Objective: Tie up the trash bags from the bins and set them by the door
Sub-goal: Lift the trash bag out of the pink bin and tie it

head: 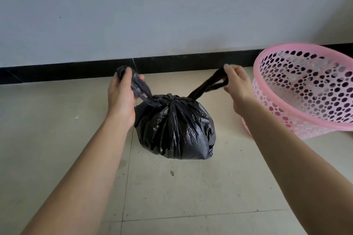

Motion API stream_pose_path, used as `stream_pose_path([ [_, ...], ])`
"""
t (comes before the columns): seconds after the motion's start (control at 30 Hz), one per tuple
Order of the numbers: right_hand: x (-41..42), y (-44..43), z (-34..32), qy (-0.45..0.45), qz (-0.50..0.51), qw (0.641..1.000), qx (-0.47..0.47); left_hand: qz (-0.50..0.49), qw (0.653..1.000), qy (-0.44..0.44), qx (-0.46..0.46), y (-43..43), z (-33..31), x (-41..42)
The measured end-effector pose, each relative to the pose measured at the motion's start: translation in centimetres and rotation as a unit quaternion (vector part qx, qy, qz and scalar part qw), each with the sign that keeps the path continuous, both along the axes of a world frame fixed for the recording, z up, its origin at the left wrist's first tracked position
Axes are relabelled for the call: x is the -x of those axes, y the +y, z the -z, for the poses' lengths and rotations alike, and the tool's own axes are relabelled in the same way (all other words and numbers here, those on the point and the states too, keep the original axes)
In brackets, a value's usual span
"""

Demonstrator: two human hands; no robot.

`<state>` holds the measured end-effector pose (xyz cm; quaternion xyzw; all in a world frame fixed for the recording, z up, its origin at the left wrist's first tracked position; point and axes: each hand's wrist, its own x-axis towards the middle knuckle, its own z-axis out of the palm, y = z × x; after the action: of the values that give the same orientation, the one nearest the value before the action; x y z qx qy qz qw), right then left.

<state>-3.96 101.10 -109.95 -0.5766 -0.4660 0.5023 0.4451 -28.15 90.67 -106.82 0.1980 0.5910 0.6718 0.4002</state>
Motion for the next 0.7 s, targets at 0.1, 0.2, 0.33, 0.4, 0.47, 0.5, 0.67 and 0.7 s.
stream_pose_path([
  [0.1,1.8,-0.3,-2.1,0.115,-0.092,0.988,-0.050,0.054,0.992,0.109,-0.039,0.9,-1.0,-1.5],
  [0.2,2.8,-1.1,-2.2,0.109,-0.178,0.977,-0.044,0.124,0.982,0.143,-0.016,0.9,0.2,-2.5],
  [0.33,2.1,-2.1,1.1,-0.022,-0.187,0.982,0.030,0.150,0.973,0.169,0.047,0.0,4.1,-2.4],
  [0.4,1.6,-2.4,3.0,-0.103,-0.132,0.983,0.074,0.102,0.986,0.115,0.060,-0.6,5.4,-2.5],
  [0.47,1.3,-2.9,4.1,-0.140,-0.095,0.978,0.123,0.007,0.987,0.130,0.092,-0.9,6.2,-2.6],
  [0.5,1.3,-3.0,4.6,-0.151,-0.084,0.975,0.143,-0.033,0.981,0.154,0.110,-1.1,6.7,-2.6],
  [0.67,1.8,-3.6,5.0,-0.305,-0.128,0.912,0.243,0.035,0.917,0.309,0.250,-1.9,8.7,-2.2],
  [0.7,1.9,-3.7,5.0,-0.344,-0.152,0.892,0.249,0.073,0.891,0.346,0.286,-2.0,9.1,-2.3],
])
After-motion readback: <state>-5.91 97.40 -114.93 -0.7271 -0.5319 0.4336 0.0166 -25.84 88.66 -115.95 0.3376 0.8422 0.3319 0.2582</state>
